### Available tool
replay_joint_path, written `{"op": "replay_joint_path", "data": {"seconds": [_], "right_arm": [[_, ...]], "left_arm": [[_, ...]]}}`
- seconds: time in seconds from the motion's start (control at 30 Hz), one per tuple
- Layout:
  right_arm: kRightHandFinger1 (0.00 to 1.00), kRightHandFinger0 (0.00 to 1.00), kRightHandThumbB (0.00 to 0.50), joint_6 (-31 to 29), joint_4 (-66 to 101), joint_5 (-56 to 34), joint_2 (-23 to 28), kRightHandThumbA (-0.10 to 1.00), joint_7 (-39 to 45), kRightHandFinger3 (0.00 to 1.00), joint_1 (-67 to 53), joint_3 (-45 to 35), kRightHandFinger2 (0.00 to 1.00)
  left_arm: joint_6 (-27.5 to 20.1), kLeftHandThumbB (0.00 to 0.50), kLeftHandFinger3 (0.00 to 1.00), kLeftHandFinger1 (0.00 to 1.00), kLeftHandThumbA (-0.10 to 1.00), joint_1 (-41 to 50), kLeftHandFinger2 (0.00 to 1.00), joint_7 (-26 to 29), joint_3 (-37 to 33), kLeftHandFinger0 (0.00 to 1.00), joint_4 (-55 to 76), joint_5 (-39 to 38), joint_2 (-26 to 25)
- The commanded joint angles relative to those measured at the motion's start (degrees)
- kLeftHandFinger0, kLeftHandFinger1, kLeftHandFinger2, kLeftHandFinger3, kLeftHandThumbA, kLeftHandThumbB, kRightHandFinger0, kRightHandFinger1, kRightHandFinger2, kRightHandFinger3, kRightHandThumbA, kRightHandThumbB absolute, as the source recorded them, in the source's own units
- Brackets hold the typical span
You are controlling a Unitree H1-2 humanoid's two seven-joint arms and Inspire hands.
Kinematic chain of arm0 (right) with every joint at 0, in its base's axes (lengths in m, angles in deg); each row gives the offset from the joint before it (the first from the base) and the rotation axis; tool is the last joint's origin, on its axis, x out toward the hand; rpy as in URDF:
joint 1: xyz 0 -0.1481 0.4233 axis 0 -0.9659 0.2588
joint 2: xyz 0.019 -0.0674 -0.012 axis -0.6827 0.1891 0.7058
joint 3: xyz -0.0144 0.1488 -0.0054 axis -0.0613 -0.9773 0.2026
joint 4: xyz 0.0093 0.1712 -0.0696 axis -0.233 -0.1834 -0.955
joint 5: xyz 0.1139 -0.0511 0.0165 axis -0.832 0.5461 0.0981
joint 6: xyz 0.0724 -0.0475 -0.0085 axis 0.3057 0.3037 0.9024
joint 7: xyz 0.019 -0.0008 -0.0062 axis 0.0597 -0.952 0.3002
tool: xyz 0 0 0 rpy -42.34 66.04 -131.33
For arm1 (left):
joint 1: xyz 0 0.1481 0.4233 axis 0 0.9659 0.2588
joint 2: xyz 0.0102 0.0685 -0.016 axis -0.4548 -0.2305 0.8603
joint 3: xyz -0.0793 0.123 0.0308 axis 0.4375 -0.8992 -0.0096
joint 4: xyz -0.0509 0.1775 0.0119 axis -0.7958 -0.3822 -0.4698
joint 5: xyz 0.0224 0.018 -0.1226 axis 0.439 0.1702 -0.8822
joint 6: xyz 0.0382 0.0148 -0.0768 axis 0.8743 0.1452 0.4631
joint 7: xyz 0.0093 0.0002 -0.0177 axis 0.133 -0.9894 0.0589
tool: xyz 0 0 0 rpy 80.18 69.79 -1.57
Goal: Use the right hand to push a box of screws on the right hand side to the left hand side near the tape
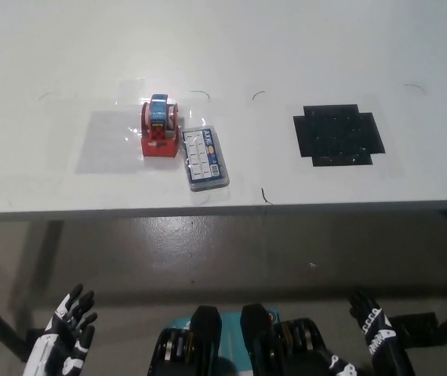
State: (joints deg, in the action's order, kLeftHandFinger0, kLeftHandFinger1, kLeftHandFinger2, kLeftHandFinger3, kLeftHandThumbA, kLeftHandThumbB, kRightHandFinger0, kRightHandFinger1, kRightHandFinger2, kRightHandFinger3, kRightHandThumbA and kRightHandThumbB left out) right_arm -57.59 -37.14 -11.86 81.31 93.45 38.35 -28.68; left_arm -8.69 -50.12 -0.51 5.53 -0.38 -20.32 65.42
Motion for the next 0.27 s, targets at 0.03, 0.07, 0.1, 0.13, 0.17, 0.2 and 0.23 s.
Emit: {"op": "replay_joint_path", "data": {"seconds": [0.03, 0.07, 0.1, 0.13, 0.17, 0.2, 0.23], "right_arm": [[1.00, 1.00, 0.250, -2.0, 0.9, -3.4, -1.2, 0.87, 2.0, 1.00, 0.7, -1.1, 1.00], [1.00, 1.00, 0.242, -2.0, 0.8, -3.3, -1.2, 0.86, 2.2, 1.00, 0.8, -1.3, 1.00], [1.00, 1.00, 0.253, -2.0, 0.7, -3.2, -1.2, 0.86, 2.0, 1.00, 0.8, -1.3, 1.00], [1.00, 1.00, 0.255, -2.0, 0.7, -3.2, -1.2, 0.86, 2.0, 1.00, 0.8, -1.3, 1.00], [1.00, 1.00, 0.254, -2.0, 0.5, -2.9, -1.1, 0.86, 2.0, 1.00, 0.8, -1.5, 1.00], [1.00, 1.00, 0.254, -2.0, 0.5, -2.6, -1.1, 0.86, 1.9, 1.00, 0.8, -1.5, 1.00], [1.00, 1.00, 0.254, -2.0, 0.5, -2.6, -1.1, 0.86, 1.9, 1.00, 0.8, -1.5, 1.00]], "left_arm": [[-1.5, 0.174, 1.00, 1.00, 0.69, -0.1, 1.00, -0.8, -0.1, 1.00, 0.5, -1.2, -0.2], [-1.1, 0.175, 1.00, 1.00, 0.69, 0.0, 1.00, -0.6, -0.2, 1.00, 0.7, -1.0, -0.1], [-0.8, 0.181, 1.00, 1.00, 0.69, 0.2, 1.00, -0.6, -0.2, 1.00, 0.9, -0.9, 0.0], [-0.7, 0.181, 1.00, 1.00, 0.69, 0.3, 1.00, -0.5, -0.2, 1.00, 1.0, -0.9, 0.0], [-0.6, 0.182, 1.00, 1.00, 0.69, 0.3, 1.00, -0.4, -0.2, 1.00, 1.0, -1.0, 0.0], [-0.6, 0.182, 1.00, 1.00, 0.68, 0.2, 1.00, -0.6, -0.2, 1.00, 1.0, -1.3, 0.0], [-0.6, 0.182, 1.00, 1.00, 0.68, 0.2, 1.00, -0.6, -0.2, 1.00, 1.0, -1.3, 0.0]]}}
